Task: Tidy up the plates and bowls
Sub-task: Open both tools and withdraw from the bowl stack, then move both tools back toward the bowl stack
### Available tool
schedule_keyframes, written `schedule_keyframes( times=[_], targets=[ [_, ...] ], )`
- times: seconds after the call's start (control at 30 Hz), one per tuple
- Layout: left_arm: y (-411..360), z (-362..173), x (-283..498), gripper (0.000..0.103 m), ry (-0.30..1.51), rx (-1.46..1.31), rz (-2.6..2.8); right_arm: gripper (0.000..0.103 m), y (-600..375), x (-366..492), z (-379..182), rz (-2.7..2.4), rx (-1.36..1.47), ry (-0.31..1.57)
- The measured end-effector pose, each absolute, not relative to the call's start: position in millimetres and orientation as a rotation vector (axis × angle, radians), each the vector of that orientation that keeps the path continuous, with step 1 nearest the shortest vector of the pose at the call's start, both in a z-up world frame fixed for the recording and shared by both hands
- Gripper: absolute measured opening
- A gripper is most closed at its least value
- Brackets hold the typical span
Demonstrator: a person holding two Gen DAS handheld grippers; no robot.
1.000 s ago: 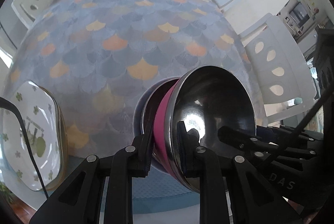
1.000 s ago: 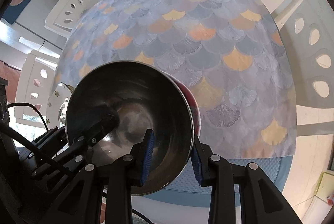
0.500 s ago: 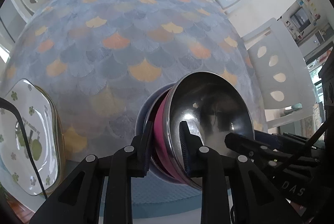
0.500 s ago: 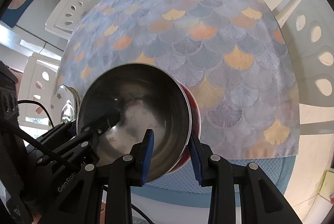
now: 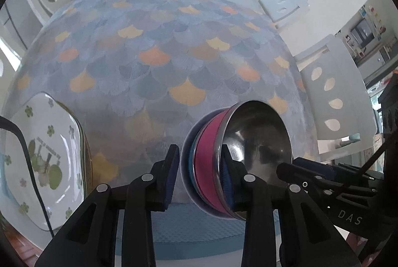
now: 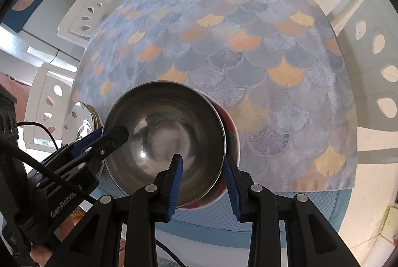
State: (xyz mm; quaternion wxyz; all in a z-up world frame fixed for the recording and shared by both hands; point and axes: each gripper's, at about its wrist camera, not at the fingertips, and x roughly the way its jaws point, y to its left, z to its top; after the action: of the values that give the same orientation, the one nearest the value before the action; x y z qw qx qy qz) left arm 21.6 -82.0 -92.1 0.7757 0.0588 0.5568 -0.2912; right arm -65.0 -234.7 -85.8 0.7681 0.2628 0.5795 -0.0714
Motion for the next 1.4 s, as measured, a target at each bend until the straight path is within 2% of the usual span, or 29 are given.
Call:
schedule_keyframes(
  times=[0.23,0.7,1.03,1.2,1.27,1.3,1.33,1.37,1.4],
  targets=[
    [-78.8,-89.7,15.5,0.029,1.198,0.126,-0.607,0.033,-238.3,-68.3,-91.5,-0.131,0.62,1.271],
    [-22.6,-15.3,-14.3,0.029,0.998,0.058,-0.571,0.034,-255.8,-107.4,-65.1,-0.154,0.711,1.169],
    [33.0,-16.4,-67.0,0.03,1.002,0.096,-0.693,0.035,-245.6,-136.1,-43.2,-0.312,0.657,1.173],
    [51.5,-17.0,-103.3,0.033,0.974,0.192,-0.72,0.035,-254.7,-164.5,-13.4,-0.43,0.685,1.089],
    [55.2,-18.0,-114.9,0.044,0.975,0.234,-0.728,0.038,-250.4,-171.7,-3.2,-0.449,0.652,1.07],
    [55.0,-18.9,-121.0,0.061,0.974,0.264,-0.729,0.044,-247.3,-173.3,-1.1,-0.461,0.618,1.084],
    [55.3,-18.8,-128.3,0.068,0.963,0.287,-0.732,0.048,-243.3,-175.5,-1.1,-0.478,0.587,1.105],
    [57.3,-17.3,-134.1,0.068,0.948,0.292,-0.742,0.053,-241.1,-177.6,-1.8,-0.486,0.577,1.117],
    [58.5,-15.5,-139.4,0.068,0.936,0.296,-0.756,0.053,-237.7,-181.8,-3.9,-0.481,0.587,1.13]
  ],
)
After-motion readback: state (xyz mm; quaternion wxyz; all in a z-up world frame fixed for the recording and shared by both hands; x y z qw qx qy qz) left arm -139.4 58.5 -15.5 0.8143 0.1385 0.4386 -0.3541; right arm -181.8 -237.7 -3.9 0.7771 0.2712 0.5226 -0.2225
